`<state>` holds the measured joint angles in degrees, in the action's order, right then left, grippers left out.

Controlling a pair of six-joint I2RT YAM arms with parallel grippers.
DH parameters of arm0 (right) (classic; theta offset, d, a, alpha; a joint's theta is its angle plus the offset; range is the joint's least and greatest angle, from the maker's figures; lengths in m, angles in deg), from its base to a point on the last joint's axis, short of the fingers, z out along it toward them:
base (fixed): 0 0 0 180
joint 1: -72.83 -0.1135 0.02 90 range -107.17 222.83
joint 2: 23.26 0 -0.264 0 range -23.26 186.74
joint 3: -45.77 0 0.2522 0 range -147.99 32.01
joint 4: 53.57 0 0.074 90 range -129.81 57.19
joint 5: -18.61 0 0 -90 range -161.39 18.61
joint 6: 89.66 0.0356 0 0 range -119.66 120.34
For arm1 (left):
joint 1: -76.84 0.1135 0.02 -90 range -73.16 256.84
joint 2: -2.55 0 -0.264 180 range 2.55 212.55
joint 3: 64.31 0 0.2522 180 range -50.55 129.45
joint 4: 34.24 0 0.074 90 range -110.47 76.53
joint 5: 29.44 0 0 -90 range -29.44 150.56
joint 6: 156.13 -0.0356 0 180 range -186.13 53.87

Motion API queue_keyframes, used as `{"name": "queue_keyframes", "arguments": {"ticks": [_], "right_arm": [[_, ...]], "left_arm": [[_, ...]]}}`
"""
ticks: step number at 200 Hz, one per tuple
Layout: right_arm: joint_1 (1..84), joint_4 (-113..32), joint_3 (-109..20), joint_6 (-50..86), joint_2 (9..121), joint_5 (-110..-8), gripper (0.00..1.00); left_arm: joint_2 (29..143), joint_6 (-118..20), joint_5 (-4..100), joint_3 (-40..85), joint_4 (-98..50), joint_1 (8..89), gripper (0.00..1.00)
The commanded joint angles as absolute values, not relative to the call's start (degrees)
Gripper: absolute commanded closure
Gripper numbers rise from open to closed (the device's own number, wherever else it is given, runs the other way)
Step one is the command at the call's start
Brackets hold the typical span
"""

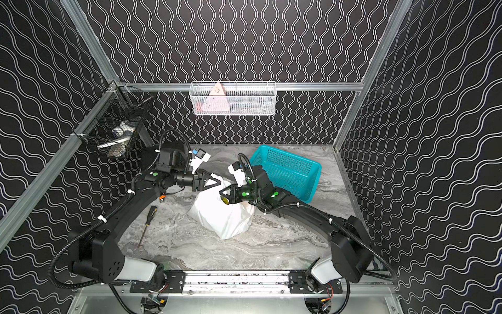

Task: Place the pineapple into a plastic bag & tie a knot
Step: Cross the plastic bag at the center of the board.

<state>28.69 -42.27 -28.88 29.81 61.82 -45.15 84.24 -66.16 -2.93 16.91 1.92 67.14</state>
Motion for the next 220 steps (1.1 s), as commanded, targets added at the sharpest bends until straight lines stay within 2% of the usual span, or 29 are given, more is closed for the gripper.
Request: {"name": "queue_keyframes", "arguments": {"ticks": [1,14,46,53,63,73,92,112,134,149,163,170,187,220], "right_arm": [[28.63,-44.88,-28.8,30.57,62.34,-44.61,1.0],[28.63,-45.24,-29.08,30.9,62.52,-44.28,1.0],[28.63,-46.02,-29.37,30.95,62.93,-41.87,1.0],[28.63,-45.19,-29.64,30.56,63.33,-41.77,1.0],[28.61,-44.82,-29.67,30.22,63.89,-41.6,1.0],[28.57,-45.37,-29.15,30.35,63.93,-41.85,1.0],[28.7,-45.81,-29.22,30.23,63.66,-42.38,1.0],[28.63,-45.48,-30.02,29.98,63.93,-42.17,1.0],[28.63,-45.74,-29.79,29.87,63.79,-41.95,1.0],[28.65,-44.35,-29.75,28.74,63.67,-41.34,1.0],[29.0,-40.8,-29.69,25.47,62.83,-40.12,1.0],[29.42,-38.41,-29.65,23.06,61.73,-39.26,0.93],[31.09,-35.08,-29.47,18.33,58.01,-35.41,0.67],[33.27,-32.59,-30.15,10.37,53.58,-37.52,0.49]], "left_arm": [[84.3,-66.51,-4.6,16.99,-0.34,67.08,0.68],[85.13,-69.15,-3.82,17.91,2.61,66.91,0.79],[85.8,-73.44,-1.8,19.8,6.94,66.36,0.91],[85.78,-73.28,-1.76,20.02,6.8,66.34,0.89],[85.71,-72.46,-1.65,19.98,6.07,66.24,0.72],[85.56,-71.83,-1.93,19.61,5.48,66.12,0.65],[85.81,-71.12,-1.71,18.72,4.66,65.93,0.62],[87.06,-72.73,-0.75,19.35,6.95,65.24,0.63],[88.31,-76.09,2.25,20.88,10.89,64.43,0.76],[88.11,-77.63,1.96,21.91,12.03,64.34,1.0],[86.49,-77.68,1.78,21.74,10.39,64.56,1.0],[85.45,-78.02,1.05,21.36,9.43,64.8,1.0],[82.54,-77.95,-1.4,18.4,4.43,65.23,1.0],[80.21,-80.63,-4.31,15.09,1.73,65.17,1.0]]}}
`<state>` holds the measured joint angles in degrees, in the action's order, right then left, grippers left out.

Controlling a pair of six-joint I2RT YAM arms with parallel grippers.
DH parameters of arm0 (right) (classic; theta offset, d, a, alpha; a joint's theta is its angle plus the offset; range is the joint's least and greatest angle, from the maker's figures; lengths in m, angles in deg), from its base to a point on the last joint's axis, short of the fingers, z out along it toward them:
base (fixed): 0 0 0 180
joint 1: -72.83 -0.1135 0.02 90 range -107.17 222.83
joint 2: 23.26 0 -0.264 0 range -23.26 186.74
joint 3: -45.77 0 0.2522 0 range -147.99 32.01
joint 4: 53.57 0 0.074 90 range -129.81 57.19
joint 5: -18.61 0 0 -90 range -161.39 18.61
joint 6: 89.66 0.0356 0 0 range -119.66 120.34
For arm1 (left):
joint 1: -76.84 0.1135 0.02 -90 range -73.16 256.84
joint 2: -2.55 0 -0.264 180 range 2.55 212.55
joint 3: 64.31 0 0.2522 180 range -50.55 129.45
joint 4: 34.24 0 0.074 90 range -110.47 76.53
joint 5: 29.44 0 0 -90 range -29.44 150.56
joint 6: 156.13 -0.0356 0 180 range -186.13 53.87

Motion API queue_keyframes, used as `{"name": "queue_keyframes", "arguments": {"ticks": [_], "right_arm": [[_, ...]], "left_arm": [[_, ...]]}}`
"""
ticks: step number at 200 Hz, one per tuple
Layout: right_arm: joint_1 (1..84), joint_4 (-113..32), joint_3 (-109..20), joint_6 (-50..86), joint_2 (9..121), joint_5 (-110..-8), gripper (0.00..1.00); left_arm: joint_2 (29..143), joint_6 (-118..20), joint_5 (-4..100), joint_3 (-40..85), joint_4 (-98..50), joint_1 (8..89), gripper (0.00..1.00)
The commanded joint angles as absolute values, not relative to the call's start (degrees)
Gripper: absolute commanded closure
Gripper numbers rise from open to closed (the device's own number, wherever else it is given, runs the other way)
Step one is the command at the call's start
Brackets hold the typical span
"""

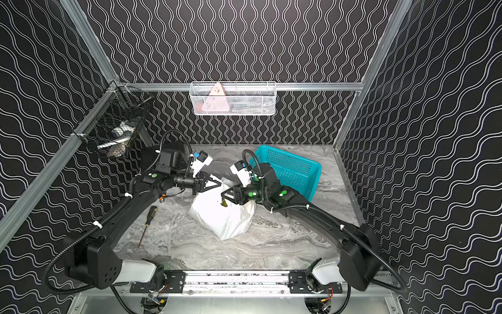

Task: Place the pineapple into a plastic bag & tie a knot
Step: Cross the plastic bag at the center of the board.

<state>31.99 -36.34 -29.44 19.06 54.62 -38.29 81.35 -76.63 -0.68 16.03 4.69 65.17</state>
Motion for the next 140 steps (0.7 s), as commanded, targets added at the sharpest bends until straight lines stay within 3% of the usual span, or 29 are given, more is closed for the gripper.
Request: {"name": "queue_keyframes", "arguments": {"ticks": [1,23,39,90,140], "right_arm": [[33.36,-32.42,-30.18,9.92,53.66,-37.45,0.49],[33.64,-26.56,-33.38,-1.86,57.55,-37.43,0.22],[33.55,-26.81,-35.61,-5.89,59.83,-36.93,0.2],[33.55,-27.23,-41.54,-10.56,66.91,-31.69,0.29],[33.59,-27.69,-43.39,-13.37,70.7,-26.96,0.5]], "left_arm": [[80.18,-80.72,-4.4,15.14,1.79,65.2,1.0],[79.81,-82.3,-5.61,15.63,2.86,65.15,1.0],[79.71,-82.65,-6.51,15.54,2.82,65.12,1.0],[80.11,-84.58,-7.64,15.85,4.77,64.66,1.0],[80.45,-83.64,-8.33,15.41,3.31,64.62,1.0]]}}
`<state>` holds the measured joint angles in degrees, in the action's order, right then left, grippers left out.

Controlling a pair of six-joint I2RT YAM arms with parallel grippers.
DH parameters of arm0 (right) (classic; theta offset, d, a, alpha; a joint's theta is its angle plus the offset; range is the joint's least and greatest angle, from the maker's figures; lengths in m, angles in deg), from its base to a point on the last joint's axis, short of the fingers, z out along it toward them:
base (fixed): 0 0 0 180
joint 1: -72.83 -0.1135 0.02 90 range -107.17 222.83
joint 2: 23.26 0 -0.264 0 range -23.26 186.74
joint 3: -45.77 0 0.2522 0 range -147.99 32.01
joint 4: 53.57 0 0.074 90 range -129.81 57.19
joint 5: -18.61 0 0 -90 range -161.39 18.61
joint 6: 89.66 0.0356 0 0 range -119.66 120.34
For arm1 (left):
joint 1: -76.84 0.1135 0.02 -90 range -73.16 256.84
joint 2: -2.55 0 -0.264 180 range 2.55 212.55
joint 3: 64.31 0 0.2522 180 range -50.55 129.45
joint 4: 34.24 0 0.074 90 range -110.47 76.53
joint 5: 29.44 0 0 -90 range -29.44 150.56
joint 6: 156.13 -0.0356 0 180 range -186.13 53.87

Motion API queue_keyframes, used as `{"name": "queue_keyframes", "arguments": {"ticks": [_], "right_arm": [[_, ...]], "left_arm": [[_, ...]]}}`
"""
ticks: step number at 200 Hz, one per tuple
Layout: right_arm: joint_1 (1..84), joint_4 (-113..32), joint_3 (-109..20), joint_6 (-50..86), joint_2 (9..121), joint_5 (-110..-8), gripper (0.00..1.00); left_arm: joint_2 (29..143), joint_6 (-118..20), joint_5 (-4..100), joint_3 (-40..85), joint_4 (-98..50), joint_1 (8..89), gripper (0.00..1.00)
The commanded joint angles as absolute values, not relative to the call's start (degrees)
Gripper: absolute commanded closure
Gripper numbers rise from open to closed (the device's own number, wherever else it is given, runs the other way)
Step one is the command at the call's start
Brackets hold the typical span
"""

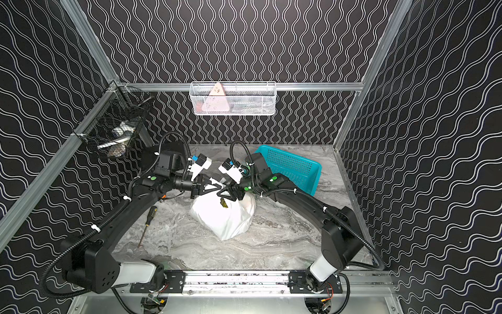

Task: Place the pineapple into a plastic bag & tie a knot
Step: Cross the plastic bag at the center of the board.

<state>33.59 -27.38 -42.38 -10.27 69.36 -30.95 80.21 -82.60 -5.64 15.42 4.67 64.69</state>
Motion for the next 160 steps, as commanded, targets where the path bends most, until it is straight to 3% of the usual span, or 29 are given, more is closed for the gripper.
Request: {"name": "queue_keyframes", "arguments": {"ticks": [1,43,65,88,125,145,160], "right_arm": [[33.57,-27.82,-43.4,-13.33,70.74,-26.9,0.51],[33.55,-31.4,-43.08,-11.37,73.15,-26.04,0.87],[33.46,-35.3,-41.66,-9.32,72.6,-28.59,1.0],[33.03,-42.64,-38.29,-6.3,71.16,-33.38,1.0],[32.5,-55.97,-31.31,-1.3,69.06,-37.97,1.0],[32.06,-63.08,-28.52,1.84,68.63,-40.09,1.0],[31.6,-67.0,-27.72,3.81,69.29,-41.25,1.0]], "left_arm": [[80.48,-83.67,-8.34,15.43,3.33,64.62,1.0],[80.49,-82.96,-8.01,15.52,2.92,64.62,1.0],[80.26,-79.08,-6.81,14.81,0.35,64.6,0.99],[77.09,-73.84,-3.34,12.44,-1.26,64.91,0.72],[70.15,-62.53,1.72,0.92,-13.08,68.92,0.44],[68.61,-60.22,3.73,-1.45,-13.68,69.1,0.42],[68.1,-58.51,2.42,-2.68,-13.3,69.16,0.5]]}}
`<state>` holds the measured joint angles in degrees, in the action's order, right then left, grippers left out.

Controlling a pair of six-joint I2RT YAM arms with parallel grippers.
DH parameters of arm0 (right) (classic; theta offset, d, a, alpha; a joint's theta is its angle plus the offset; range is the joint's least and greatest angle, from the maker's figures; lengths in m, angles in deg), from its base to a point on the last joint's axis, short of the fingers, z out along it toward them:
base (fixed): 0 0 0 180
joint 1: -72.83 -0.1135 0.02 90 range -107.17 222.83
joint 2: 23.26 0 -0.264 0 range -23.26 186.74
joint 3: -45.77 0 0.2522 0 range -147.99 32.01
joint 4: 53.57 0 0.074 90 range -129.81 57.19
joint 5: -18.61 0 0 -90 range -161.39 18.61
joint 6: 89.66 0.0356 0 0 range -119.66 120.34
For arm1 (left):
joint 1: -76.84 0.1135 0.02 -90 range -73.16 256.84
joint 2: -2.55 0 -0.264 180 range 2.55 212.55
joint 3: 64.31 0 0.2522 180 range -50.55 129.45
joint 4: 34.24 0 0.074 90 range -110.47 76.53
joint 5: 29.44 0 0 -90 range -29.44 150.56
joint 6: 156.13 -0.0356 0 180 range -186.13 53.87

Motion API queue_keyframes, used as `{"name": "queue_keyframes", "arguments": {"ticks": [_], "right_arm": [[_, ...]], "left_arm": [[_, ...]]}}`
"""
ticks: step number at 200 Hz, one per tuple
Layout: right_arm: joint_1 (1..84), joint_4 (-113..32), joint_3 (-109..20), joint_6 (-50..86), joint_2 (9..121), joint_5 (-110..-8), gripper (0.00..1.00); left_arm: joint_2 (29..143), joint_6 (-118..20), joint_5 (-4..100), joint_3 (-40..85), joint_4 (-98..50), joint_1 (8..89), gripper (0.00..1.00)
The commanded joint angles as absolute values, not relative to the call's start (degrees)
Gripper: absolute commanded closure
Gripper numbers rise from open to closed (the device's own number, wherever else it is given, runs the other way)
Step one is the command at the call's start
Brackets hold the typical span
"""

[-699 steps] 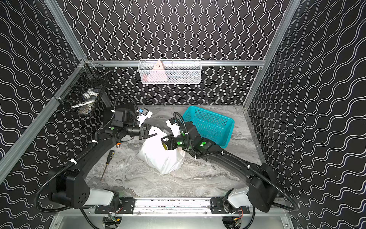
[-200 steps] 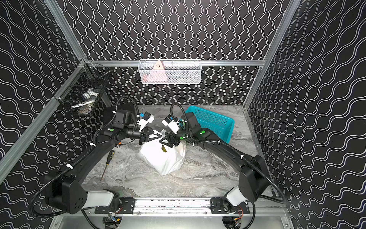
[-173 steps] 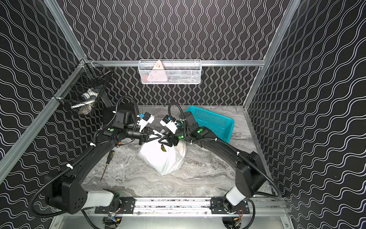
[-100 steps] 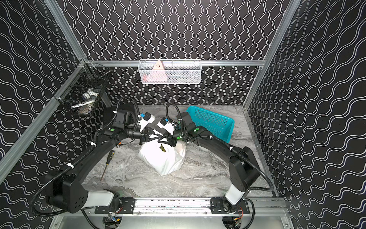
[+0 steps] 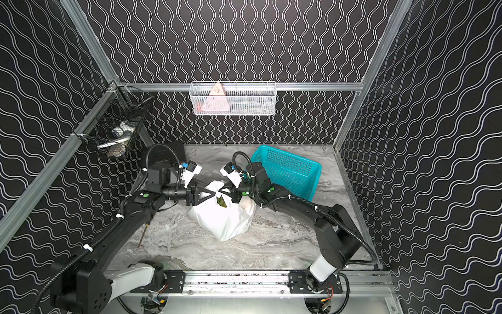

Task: Place the pineapple into a plastic bag & tie a knot
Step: Cross the plastic bag at the center of the board.

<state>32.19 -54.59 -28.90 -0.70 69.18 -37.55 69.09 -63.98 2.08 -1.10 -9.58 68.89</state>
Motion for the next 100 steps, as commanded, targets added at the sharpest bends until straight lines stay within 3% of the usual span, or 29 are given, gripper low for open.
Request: {"name": "queue_keyframes", "arguments": {"ticks": [1,19,37,75,100], "right_arm": [[31.56,-67.16,-27.7,3.83,69.33,-41.42,1.0],[30.44,-71.97,-26.44,5.57,69.96,-44.67,1.0],[29.93,-78.94,-25.48,9.63,71.0,-45.6,1.0],[28.63,-86.99,-27.05,14.91,73.67,-43.94,1.0],[28.58,-89.02,-25.47,17.19,73.64,-41.38,1.0]], "left_arm": [[68.06,-58.49,2.35,-2.76,-13.19,69.22,0.51],[65.86,-56.07,1.47,-4.89,-14.03,69.14,0.61],[64.07,-48.28,-0.27,-9.39,-22.64,68.38,0.65],[64.97,-40.96,2.48,-12.11,-35.31,61.46,0.61],[63.62,-48.18,4.83,-8.34,-23.48,63.04,0.46]]}}
